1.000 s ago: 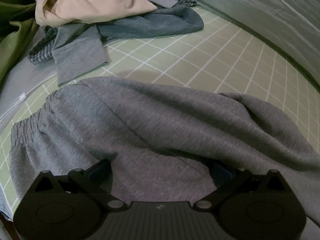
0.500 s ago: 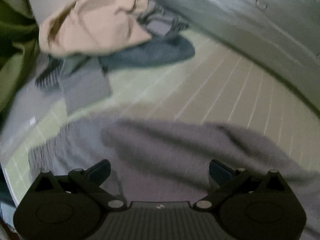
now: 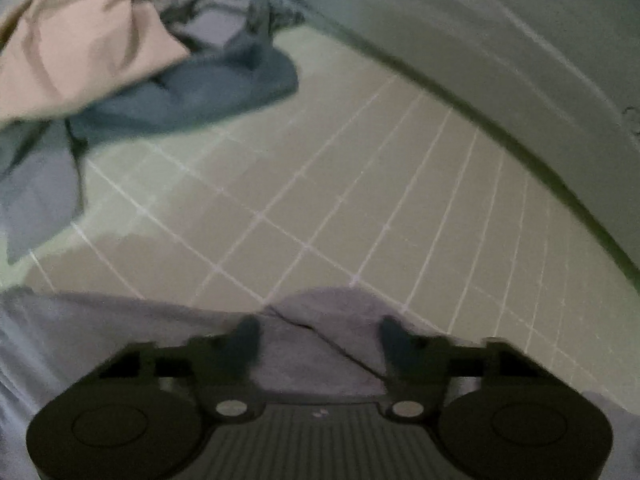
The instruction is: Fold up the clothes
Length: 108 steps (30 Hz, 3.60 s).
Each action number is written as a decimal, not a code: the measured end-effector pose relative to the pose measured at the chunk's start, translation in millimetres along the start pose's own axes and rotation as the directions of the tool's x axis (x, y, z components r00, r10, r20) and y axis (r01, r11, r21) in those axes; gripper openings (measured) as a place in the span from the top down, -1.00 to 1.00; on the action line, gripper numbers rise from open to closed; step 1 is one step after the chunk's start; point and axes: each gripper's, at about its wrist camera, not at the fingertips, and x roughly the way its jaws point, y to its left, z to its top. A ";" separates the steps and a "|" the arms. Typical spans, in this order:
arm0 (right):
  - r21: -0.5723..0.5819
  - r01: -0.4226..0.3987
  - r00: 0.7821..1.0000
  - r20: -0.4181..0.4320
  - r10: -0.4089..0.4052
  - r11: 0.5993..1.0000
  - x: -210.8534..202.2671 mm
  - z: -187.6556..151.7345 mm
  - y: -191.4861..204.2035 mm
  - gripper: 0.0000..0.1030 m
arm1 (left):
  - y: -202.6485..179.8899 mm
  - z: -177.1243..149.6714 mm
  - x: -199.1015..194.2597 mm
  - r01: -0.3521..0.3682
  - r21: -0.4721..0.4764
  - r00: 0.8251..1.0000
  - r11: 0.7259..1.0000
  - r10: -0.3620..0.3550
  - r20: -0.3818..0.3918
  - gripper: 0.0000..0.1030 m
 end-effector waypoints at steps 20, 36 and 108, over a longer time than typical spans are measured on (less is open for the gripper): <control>-0.131 -0.108 0.993 -0.068 0.100 0.985 -29.7 -70.3 -19.9 -0.73 | 3.0 -165.3 -91.0 0.067 0.167 0.998 0.984 -0.063 -0.032 0.95; -0.163 -0.105 0.994 -0.046 0.099 0.981 -66.9 -106.4 9.6 -0.74 | 67.0 -68.7 -133.6 0.035 0.151 0.981 0.988 -0.063 0.182 0.03; -0.342 -0.124 0.991 -0.085 0.100 0.932 -70.9 -131.3 86.0 -0.77 | 103.6 -42.0 -118.5 0.079 0.254 0.959 0.964 -0.143 0.245 0.63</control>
